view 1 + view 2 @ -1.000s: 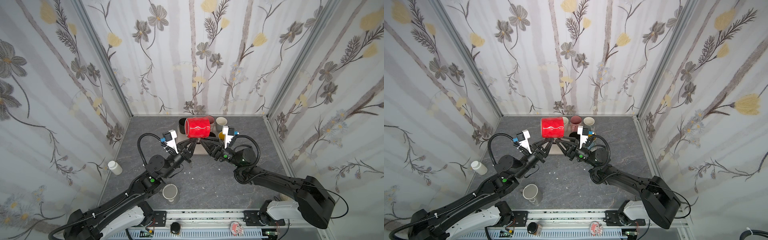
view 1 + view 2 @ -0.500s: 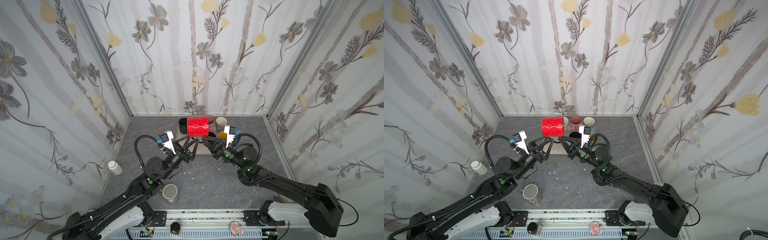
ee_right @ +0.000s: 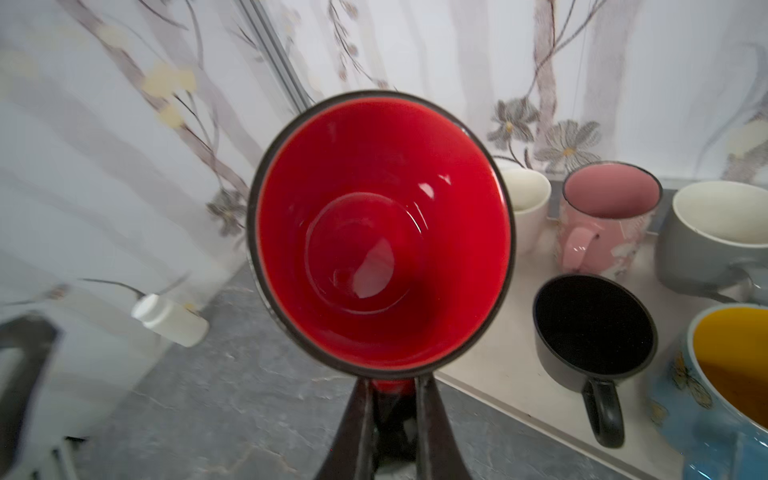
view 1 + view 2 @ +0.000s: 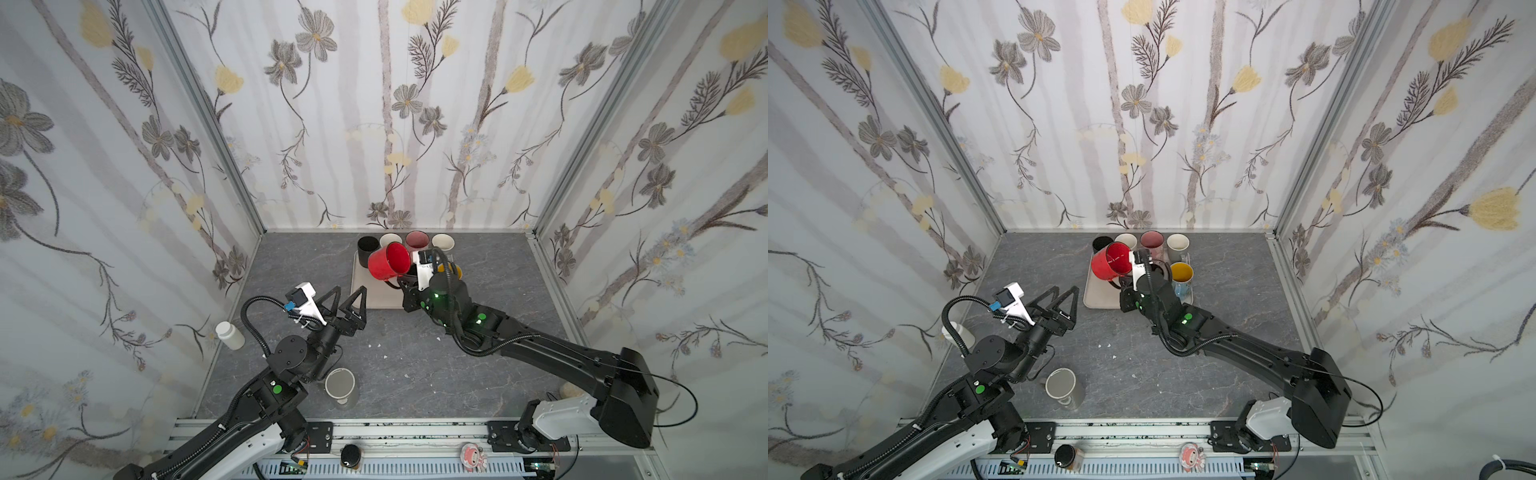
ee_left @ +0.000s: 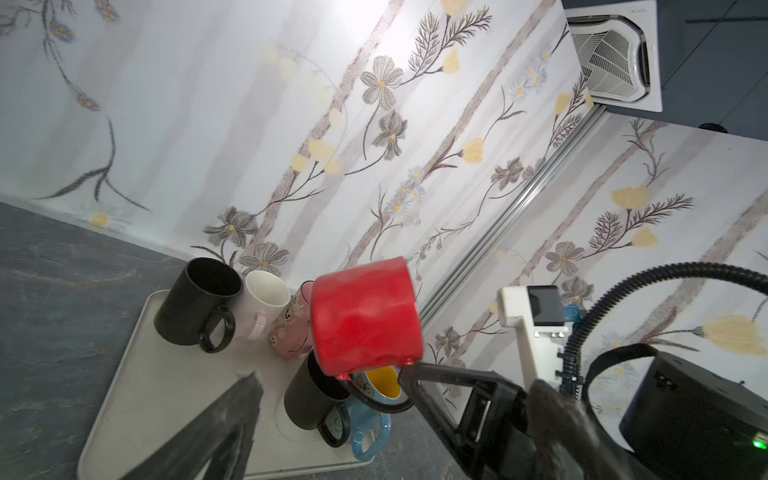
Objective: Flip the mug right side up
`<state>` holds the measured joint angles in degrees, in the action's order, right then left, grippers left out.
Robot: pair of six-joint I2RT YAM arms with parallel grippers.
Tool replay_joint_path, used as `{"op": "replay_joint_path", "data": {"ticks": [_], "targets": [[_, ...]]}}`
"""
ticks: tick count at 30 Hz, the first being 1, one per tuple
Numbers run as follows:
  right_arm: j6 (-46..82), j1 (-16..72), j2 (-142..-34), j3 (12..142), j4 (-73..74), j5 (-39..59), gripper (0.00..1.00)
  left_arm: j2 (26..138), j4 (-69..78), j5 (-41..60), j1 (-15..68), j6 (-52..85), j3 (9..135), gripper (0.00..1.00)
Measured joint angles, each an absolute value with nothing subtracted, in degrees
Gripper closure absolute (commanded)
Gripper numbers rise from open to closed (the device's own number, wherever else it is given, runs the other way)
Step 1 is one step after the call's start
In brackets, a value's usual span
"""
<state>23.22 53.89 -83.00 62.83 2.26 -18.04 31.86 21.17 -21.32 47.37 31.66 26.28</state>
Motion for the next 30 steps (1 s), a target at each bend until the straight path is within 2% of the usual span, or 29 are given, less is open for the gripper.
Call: {"op": "replay_joint_path", "data": {"ticks": [10,28,30], "targets": [[17.89,55.27,-102.96,74.11,-9.56,-25.56,1.00,28.01,17.04,-23.79,47.29,30.87,25.74,0.00],[17.47,52.05,-112.05,77.45,-7.11,-30.81,1.00,25.12,14.17,-25.23,47.29,30.17,24.88,0.00],[17.50,52.05,-112.18,77.45,-6.94,-31.03,0.95,25.06,13.96,-25.23,47.29,30.17,24.88,0.00]]}}
